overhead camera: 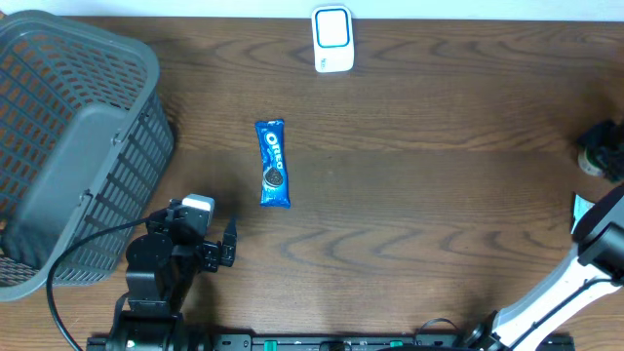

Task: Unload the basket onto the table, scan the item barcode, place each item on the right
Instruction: 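Move the jar to the right table edge and release it, then reach the right gripper over to the blue Oreo pack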

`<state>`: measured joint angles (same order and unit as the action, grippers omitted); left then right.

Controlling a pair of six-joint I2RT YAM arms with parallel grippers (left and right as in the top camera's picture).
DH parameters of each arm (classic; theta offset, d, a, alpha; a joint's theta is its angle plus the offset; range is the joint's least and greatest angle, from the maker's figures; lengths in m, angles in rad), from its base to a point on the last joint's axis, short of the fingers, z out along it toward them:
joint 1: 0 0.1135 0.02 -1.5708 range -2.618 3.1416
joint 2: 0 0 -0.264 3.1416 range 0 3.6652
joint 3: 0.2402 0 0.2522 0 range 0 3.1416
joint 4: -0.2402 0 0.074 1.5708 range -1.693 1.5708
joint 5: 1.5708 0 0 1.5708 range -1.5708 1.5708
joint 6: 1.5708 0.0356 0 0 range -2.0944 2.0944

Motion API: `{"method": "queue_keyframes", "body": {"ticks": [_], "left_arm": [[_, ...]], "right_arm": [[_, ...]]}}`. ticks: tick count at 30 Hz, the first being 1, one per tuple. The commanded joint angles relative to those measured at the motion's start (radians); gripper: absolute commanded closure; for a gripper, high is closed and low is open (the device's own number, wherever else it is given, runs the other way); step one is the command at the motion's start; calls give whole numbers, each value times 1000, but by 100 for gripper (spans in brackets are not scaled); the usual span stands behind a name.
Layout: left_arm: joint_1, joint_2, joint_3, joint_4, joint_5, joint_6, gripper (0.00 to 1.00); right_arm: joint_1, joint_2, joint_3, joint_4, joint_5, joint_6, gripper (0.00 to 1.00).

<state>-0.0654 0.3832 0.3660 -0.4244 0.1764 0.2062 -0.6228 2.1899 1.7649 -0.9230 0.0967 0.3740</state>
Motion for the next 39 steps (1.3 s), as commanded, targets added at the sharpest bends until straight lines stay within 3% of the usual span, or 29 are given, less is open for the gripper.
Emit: {"method": "queue_keyframes", "body": {"ticks": [1,5,6,7,8,16,22,26,32,39], "left_arm": [[3,-6,-4,-2,-6,-9,2],[3,-6,-4,-2,-6,-9,2],[3,-6,-4,-2,-6,-9,2],[3,-6,-4,-2,-6,-9,2],[3,-6,-4,-2,-6,-9,2],[3,-6,-4,-2,-6,-9,2],[3,-6,-4,-2,-6,-9,2],[3,-6,-4,-2,-6,-9,2],[3,-6,-4,-2,-6,-9,2],[3,-6,-4,-2,-6,-9,2]], "right_arm": [[-41,65,2,24,-61,-8,40],[-61,89,2,36,-110,-8,34],[-64,83,5,36,-117,-8,25],[-67,77,7,35,-124,-9,3],[-71,64,14,29,-132,-8,1],[-88,-141,143,-110,-166,31,1],[0,-418,152,-273,-167,109,1],[203,-549,152,-401,-252,127,1],[558,-529,123,-431,-377,178,1],[905,-472,17,-206,-375,303,1]]}}
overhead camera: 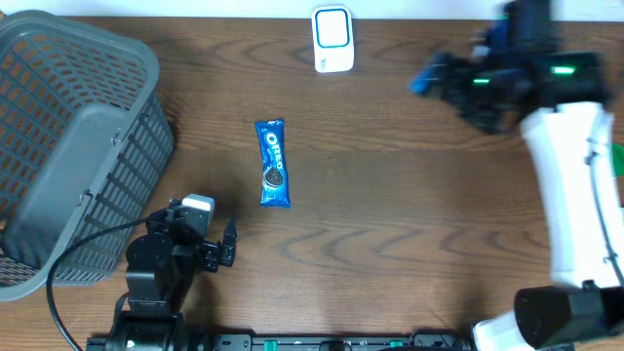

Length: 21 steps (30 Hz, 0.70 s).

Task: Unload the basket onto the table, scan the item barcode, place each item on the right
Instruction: 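Reach the right gripper over to the blue Oreo pack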

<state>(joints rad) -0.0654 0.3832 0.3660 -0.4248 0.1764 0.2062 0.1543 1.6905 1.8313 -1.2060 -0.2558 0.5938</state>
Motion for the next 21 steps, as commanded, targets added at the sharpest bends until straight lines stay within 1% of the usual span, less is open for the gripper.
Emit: {"method": "queue_keyframes", "body": {"ticks": [1,2,5,10,15,21], "left_arm": [[3,-6,-4,-2,-6,-9,2],[3,-6,-4,-2,-6,-9,2],[3,-6,-4,-2,-6,-9,2],[3,-6,-4,-2,-6,-9,2],[3,-6,-4,-9,-6,-9,2],[3,-6,-4,-32,-6,-9,2]], "right_arm": [[171,35,-63,121,-13,82,1],[254,56,-80,183,41,82,1],[365,95,-87,235,149,87,1],[486,172,-87,315,200,86,1],[531,289,-87,350,281,86,1],[531,422,-87,392,271,86,1]]}}
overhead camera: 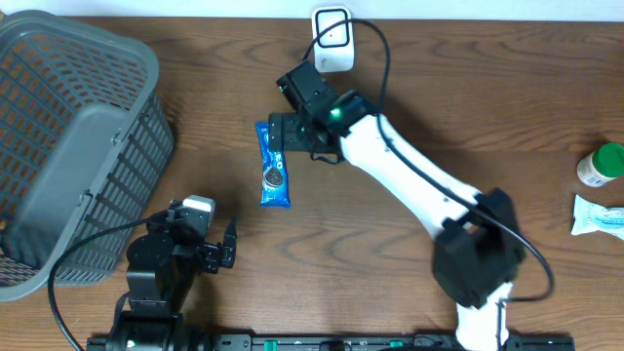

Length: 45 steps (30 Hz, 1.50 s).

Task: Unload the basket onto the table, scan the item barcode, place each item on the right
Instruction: 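Reach the right gripper over to the blue Oreo pack, then grasp the Oreo pack by its end with the right gripper and lift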

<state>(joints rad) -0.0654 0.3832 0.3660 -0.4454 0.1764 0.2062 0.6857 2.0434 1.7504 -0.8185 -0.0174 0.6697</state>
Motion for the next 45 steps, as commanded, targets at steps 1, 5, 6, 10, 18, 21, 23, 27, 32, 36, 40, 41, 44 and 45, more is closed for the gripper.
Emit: {"method": "queue_keyframes", "body": {"ticks": [1,5,6,10,18,21,23,27,32,36,40,41,44,45], "left_arm": [[3,-6,-4,-19,-6,-9,2],[3,-6,-4,-43,-6,-9,2],[3,-6,-4,-49,-6,-9,2],[3,-6,-4,-68,-6,-9,2],[3,-6,-4,-100,-6,-9,2],[3,-6,-4,-100,-6,-9,2],[3,-6,-4,-100,-6,-9,2],[3,-6,-4,-100,-6,-9,2],[3,-6,-4,-100,-6,-9,2],[3,-6,-4,-100,-6,-9,2],[3,-6,-4,-100,-6,-9,2],[3,-6,-4,-100,-6,-9,2],[3,-6,-4,-100,-6,-9,2],[3,-6,-4,-100,-6,-9,2]], "right_arm": [[0,84,-6,3,23,10,1],[-2,119,-6,-3,-88,4,1],[-4,123,-6,-2,-111,-7,1],[-3,136,-6,24,-133,-28,1],[6,202,-6,146,-200,-32,1],[17,249,-6,200,-151,-50,1],[18,298,-6,250,-121,-50,1],[18,332,-6,276,-120,-50,23],[16,333,-5,262,-119,-50,82],[0,316,3,175,-161,-13,99],[-62,253,23,6,-301,1,98],[-77,235,23,-27,-336,15,98],[-157,159,23,-204,-554,132,98],[-185,142,23,-256,-624,170,98]]}}
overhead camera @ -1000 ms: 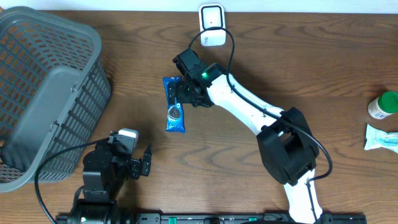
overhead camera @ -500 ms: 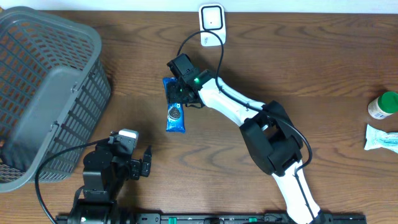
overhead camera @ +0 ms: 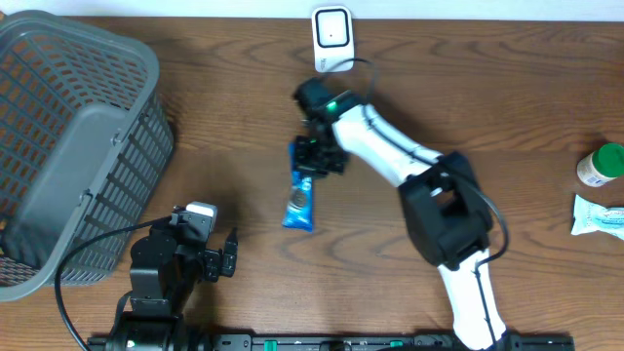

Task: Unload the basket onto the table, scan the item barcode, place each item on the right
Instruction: 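Grasp the Oreo pack by its end with the right gripper and lift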

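A blue Oreo packet [overhead camera: 300, 195] lies tilted near the table's middle, its lower end toward the front. My right gripper [overhead camera: 315, 156] sits over the packet's upper end and is shut on it, hiding that end. The white barcode scanner [overhead camera: 332, 39] stands at the back edge, just behind the right arm's wrist. My left gripper [overhead camera: 231, 255] rests at the front left, well clear of the packet, its fingers apart and holding nothing.
A large grey basket [overhead camera: 73, 146] fills the left side. A green-capped bottle [overhead camera: 601, 164] and a white packet [overhead camera: 598, 215] lie at the far right edge. The right arm [overhead camera: 444, 210] stretches across the table's middle.
The Oreo packet has moved right and toward the front and now lies tilted, with my right gripper shut on its upper end. The right arm's elbow has drawn in. The left arm shifted slightly.
The packet lay alone in the middle with the right arm at the far right edge. Then the arm was up at the back right. Then its gripper was at the packet's upper end. Now the packet is held and displaced to the right.
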`<state>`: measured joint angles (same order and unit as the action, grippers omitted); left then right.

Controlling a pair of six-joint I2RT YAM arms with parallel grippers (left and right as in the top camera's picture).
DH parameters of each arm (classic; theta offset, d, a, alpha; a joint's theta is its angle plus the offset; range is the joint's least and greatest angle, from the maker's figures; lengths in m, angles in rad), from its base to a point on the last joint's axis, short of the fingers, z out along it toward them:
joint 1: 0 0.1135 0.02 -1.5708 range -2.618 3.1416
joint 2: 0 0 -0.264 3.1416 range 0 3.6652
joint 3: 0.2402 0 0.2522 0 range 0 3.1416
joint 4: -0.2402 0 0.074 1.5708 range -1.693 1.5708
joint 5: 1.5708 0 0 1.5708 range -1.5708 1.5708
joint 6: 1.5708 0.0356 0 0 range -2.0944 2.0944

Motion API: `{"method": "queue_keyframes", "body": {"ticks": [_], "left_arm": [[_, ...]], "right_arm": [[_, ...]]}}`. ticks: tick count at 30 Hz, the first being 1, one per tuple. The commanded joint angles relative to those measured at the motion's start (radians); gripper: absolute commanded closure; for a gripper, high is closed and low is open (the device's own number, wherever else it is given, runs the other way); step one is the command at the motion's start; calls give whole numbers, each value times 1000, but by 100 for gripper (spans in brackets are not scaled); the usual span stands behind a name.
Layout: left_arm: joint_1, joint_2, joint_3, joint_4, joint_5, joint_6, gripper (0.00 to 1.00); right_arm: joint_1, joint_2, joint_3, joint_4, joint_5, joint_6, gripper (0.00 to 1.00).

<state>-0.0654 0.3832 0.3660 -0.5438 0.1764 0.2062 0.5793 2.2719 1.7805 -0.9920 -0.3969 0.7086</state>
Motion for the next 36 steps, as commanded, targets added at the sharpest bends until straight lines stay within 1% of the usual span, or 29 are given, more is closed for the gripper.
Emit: {"method": "queue_keyframes", "body": {"ticks": [1,2,3,4,8,9,10,11,13,16,18,21,23,24,25,26,29,32,34,36], "left_arm": [[3,-6,-4,-2,-6,-9,2],[3,-6,-4,-2,-6,-9,2],[3,-6,-4,-2,-6,-9,2],[3,-6,-4,-2,-6,-9,2],[3,-5,-4,-5,-6,-9,2],[3,-5,-4,-6,-6,-9,2],[3,-5,-4,-6,-6,-9,2],[3,-5,-4,-6,-6,-9,2],[3,-5,-4,-6,-6,-9,2],[3,-5,-4,-6,-6,-9,2],[3,-5,-4,-7,-6,-9,2],[3,-5,-4,-7,-6,-9,2],[3,-5,-4,-7,-6,-9,2],[3,-5,-4,-7,-6,-9,2],[3,-5,-4,-7,-6,-9,2],[3,-5,-4,-9,-6,-9,2],[3,-5,-4,-24,-6,-9,2],[3,-5,-4,-43,-6,-9,2],[3,-5,-4,-49,-6,-9,2],[3,-5,-4,-51,-6,-9,2]], "right_arm": [[-103,-97,-7,-126,-303,166,98],[-133,-104,-7,-182,-359,203,98],[-142,-105,-7,-200,-370,212,99],[-171,-105,-7,-262,-397,237,99],[-242,-104,-9,-420,-420,290,99],[-266,-104,-9,-427,-399,286,98],[-274,-104,-9,-380,-325,290,99],[-275,-102,-9,-372,-286,290,99],[-267,-99,-9,-430,-299,307,99],[-256,-98,-9,-541,-311,438,98],[-256,-98,-9,-573,-300,542,98],[-257,-98,-9,-576,-288,534,98],[-255,-98,-9,-600,-283,445,98],[-254,-98,-9,-624,-267,421,98],[-254,-98,-9,-666,-231,428,98],[-254,-98,-9,-711,-196,466,98],[-258,-99,-12,-710,-187,547,98],[-259,-98,-12,-710,-243,741,98],[-259,-97,-12,-710,-287,831,98],[-259,-92,-12,-710,-283,934,98]]}}
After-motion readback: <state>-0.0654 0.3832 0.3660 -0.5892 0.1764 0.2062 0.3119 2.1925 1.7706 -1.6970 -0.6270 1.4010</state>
